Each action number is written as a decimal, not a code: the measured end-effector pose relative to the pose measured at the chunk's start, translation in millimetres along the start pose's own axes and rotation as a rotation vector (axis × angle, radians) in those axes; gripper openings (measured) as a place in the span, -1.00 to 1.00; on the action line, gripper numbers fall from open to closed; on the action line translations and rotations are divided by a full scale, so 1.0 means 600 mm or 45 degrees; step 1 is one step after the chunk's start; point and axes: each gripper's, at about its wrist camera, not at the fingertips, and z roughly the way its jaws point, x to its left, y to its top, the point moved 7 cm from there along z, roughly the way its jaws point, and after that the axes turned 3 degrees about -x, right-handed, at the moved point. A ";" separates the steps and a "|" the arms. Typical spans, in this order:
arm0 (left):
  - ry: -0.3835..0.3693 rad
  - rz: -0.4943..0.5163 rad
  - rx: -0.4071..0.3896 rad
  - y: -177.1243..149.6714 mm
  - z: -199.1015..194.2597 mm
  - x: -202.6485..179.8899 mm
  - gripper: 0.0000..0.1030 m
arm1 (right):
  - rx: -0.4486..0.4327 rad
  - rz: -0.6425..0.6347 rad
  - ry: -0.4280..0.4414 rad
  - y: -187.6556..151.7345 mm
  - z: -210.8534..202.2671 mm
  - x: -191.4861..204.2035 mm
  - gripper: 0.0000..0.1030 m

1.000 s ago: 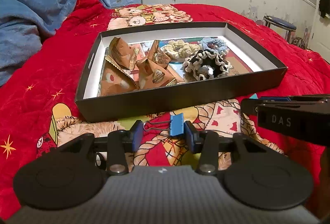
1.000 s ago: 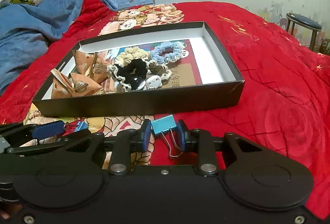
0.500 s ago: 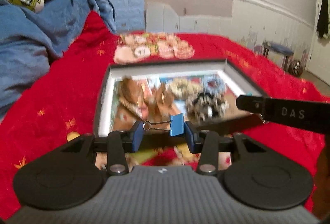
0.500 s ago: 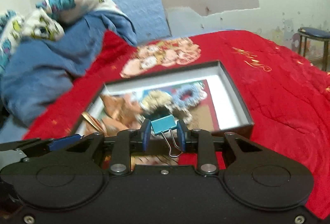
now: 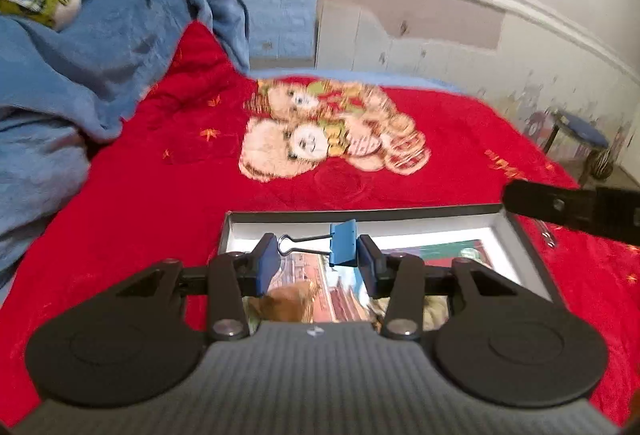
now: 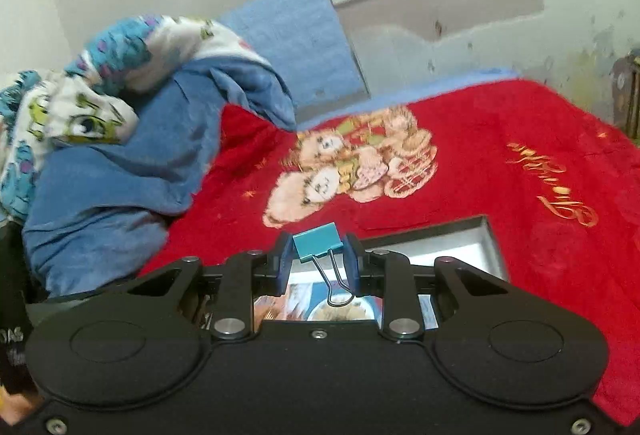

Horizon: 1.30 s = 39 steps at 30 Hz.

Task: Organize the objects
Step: 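Carry both binder clips over the black box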

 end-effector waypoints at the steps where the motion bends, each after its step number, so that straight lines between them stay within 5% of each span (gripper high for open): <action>1: -0.006 0.006 0.027 0.005 0.019 0.000 -0.09 | 0.037 0.009 0.007 0.005 0.025 -0.007 -0.48; 8: 0.078 0.193 0.128 0.001 0.107 -0.022 -0.09 | 0.270 -0.107 -0.149 -0.020 0.160 -0.038 -0.48; 23: -0.037 0.019 0.265 -0.038 0.155 -0.014 -0.08 | 0.337 -0.014 -0.136 -0.048 0.216 -0.057 -0.48; 39: -0.085 0.003 0.252 -0.048 0.152 -0.018 0.07 | 0.348 0.070 -0.128 -0.073 0.218 -0.082 -0.48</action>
